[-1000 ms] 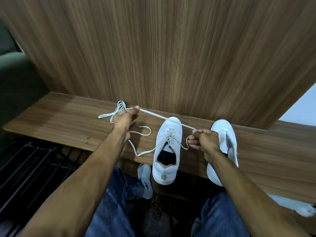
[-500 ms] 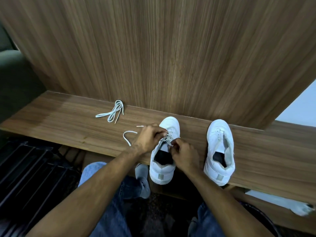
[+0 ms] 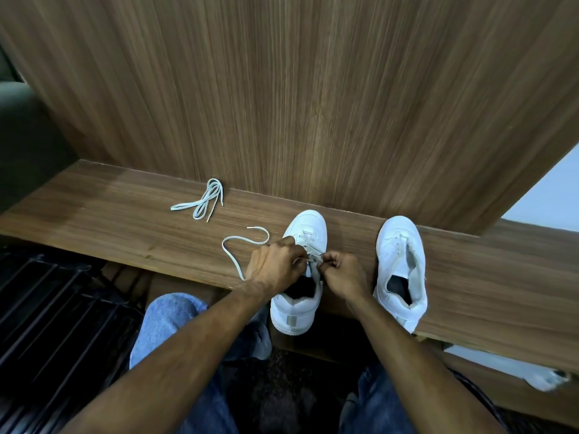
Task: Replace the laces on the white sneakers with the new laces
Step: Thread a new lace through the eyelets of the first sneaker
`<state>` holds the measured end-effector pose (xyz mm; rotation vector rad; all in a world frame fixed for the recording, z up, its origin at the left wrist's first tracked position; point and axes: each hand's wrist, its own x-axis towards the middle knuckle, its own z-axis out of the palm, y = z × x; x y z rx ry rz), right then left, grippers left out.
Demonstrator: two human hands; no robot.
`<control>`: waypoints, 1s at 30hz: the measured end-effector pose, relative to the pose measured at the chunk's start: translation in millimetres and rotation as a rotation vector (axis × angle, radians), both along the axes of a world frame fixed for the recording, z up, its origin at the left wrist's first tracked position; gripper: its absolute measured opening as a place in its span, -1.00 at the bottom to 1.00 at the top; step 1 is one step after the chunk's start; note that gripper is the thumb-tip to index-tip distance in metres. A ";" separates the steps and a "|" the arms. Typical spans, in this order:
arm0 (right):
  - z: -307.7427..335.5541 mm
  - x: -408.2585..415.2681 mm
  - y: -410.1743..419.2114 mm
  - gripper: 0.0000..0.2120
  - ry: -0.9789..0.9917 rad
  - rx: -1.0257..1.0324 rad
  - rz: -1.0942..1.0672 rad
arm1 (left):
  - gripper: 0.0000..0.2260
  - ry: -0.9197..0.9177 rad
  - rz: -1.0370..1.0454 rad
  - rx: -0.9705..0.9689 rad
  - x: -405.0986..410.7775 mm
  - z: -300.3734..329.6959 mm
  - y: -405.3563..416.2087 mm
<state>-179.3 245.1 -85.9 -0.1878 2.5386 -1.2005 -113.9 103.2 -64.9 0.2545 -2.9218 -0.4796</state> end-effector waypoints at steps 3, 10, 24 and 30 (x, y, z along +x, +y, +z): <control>-0.5 -1.6 0.2 -0.89 -0.021 -0.027 0.000 | -0.78 -0.025 -0.018 -0.045 -2.5 1.5 3.4; -3.4 -0.4 -0.8 -0.84 -0.024 -0.101 -0.007 | -0.81 0.019 0.013 0.080 0.9 -7.3 0.1; -5.1 -0.4 2.0 -0.80 -0.026 -0.115 0.003 | -0.79 0.011 0.019 0.072 -2.5 -9.0 5.1; -2.8 1.2 3.6 -0.84 -0.025 -0.130 0.031 | -0.78 -0.027 -0.004 -0.002 -6.2 -5.2 10.0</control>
